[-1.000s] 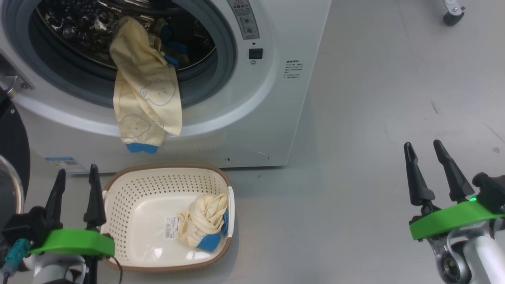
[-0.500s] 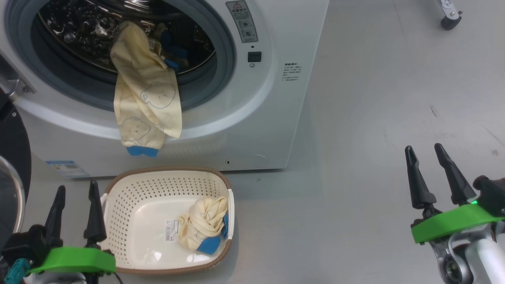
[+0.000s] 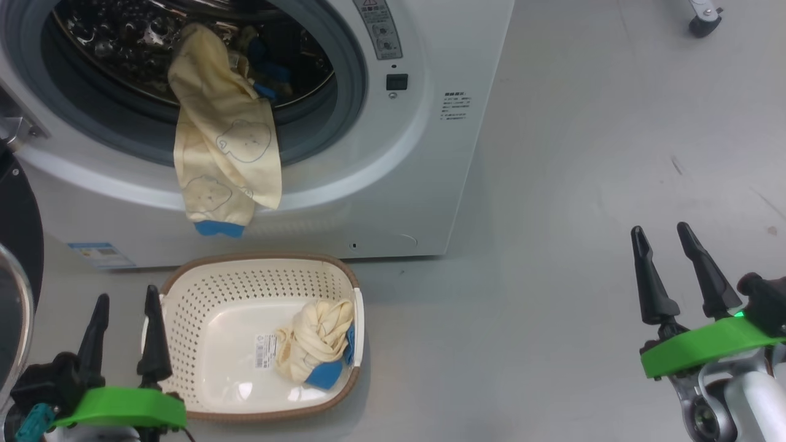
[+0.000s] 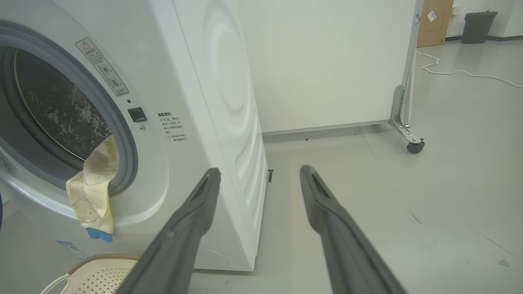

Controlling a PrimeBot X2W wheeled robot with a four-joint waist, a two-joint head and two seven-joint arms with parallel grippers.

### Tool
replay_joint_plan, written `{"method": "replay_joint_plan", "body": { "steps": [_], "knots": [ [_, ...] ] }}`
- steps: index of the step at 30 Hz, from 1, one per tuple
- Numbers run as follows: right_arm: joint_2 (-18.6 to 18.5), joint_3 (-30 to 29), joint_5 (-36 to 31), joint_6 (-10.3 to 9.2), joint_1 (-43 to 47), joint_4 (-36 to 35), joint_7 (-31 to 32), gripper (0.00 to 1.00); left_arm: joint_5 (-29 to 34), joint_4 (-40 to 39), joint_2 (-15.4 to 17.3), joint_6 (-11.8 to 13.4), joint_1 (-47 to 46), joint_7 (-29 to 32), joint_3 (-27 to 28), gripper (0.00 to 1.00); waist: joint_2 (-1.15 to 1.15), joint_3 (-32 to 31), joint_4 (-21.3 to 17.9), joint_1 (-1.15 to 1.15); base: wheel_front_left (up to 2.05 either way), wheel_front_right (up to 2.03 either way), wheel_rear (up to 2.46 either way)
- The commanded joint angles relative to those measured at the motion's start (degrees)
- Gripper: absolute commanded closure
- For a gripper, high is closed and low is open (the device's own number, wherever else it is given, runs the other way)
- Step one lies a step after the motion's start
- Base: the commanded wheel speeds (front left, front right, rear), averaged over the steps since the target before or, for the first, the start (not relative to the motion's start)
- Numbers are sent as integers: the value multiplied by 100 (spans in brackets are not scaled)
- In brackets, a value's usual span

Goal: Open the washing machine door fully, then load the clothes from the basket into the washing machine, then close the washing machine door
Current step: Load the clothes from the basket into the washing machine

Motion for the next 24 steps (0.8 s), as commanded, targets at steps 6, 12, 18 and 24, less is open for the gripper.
{"method": "replay_joint_plan", "body": {
  "steps": [6, 12, 18, 24],
  "knots": [
    [-20, 59, -55, 9, -208, -242, -38, 0, -164, 261, 159, 3, -435, -38, -9, 0, 0, 359, -39, 0, 0, 0, 0],
    [93, 72, -87, 9, -445, -294, -38, 0, -275, 892, 307, 3, -1080, -38, -293, 0, 0, 868, -106, 0, 0, 0, 0],
    [166, 78, -110, 9, -707, -337, -38, 0, -378, 1524, 479, 3, -1820, -38, -524, 0, 0, 1300, -220, 0, 0, 0, 0],
    [246, 114, -124, 9, -936, -386, -38, 0, -480, 2220, 706, 3, -2613, -38, -787, 0, 0, 1713, -345, 0, 0, 0, 0]
  ]
}}
